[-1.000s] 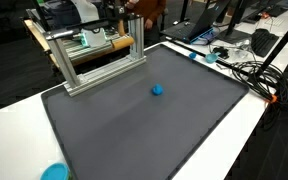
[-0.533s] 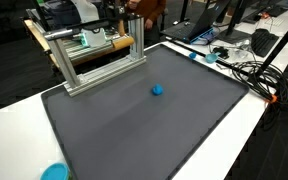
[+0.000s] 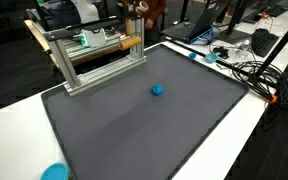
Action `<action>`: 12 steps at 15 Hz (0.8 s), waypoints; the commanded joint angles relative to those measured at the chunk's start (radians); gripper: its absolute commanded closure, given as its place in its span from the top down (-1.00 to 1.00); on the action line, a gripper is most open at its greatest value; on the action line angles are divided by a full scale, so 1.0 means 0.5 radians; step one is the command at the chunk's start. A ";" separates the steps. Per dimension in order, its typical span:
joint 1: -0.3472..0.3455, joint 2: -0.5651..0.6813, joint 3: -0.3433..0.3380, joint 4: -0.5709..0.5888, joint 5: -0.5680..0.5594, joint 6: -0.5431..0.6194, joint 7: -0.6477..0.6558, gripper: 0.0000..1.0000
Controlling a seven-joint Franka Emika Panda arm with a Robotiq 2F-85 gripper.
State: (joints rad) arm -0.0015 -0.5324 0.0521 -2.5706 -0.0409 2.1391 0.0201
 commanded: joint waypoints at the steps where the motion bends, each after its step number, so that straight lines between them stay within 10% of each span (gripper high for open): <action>1: 0.003 0.323 0.080 0.299 -0.058 -0.058 0.133 -0.56; 9: -0.002 0.692 0.060 0.591 -0.068 -0.043 0.368 -0.56; 10: -0.004 0.737 0.047 0.625 -0.068 -0.055 0.365 -0.06; 12: 0.001 0.754 0.045 0.616 -0.067 -0.047 0.364 -0.06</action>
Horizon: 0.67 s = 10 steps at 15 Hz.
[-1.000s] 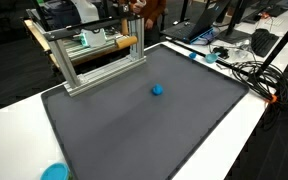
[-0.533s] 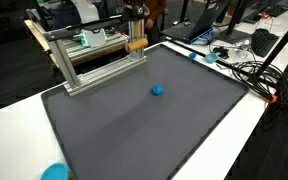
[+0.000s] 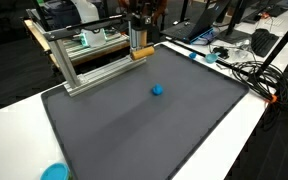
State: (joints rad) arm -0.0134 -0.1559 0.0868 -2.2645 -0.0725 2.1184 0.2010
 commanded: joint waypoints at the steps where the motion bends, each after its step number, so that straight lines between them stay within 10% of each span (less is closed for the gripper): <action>1: 0.030 -0.004 -0.023 -0.001 -0.004 -0.005 0.002 -0.56; 10: 0.019 0.413 -0.037 0.331 -0.203 0.353 0.722 -0.56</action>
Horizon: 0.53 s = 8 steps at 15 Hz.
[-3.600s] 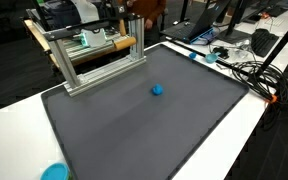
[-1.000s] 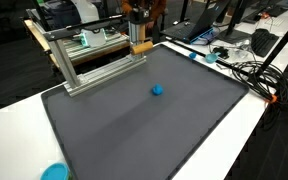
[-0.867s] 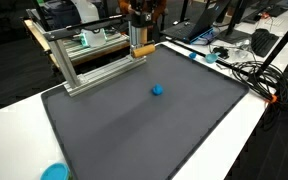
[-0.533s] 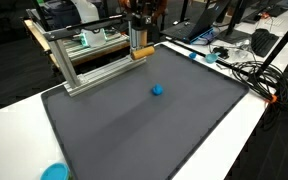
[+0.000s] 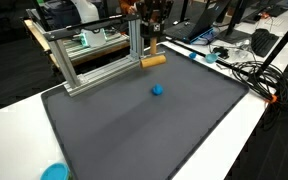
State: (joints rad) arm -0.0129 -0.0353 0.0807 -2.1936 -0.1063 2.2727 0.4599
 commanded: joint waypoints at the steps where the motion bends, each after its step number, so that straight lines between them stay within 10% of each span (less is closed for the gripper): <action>1: 0.029 0.223 -0.036 0.240 -0.175 0.044 0.264 -0.56; 6: 0.085 0.430 -0.101 0.445 -0.151 -0.054 0.383 -0.56; 7: 0.085 0.358 -0.105 0.320 -0.126 0.030 0.306 -0.06; 8: 0.093 0.392 -0.115 0.350 -0.125 0.017 0.319 -0.06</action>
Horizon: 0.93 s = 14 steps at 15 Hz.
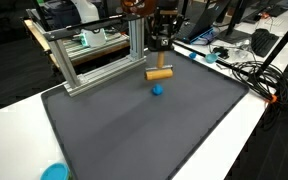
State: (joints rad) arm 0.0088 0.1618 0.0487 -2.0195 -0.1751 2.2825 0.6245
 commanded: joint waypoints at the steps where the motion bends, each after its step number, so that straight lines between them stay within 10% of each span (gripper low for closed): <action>1: 0.054 0.022 -0.057 0.025 0.013 -0.011 -0.004 -0.06; 2: 0.057 0.037 -0.061 0.021 0.021 0.019 0.018 -0.56; 14: 0.070 0.116 -0.120 -0.031 0.113 0.209 -0.012 -0.56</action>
State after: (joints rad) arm 0.0275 0.2237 0.0100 -2.0292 -0.1394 2.3691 0.6262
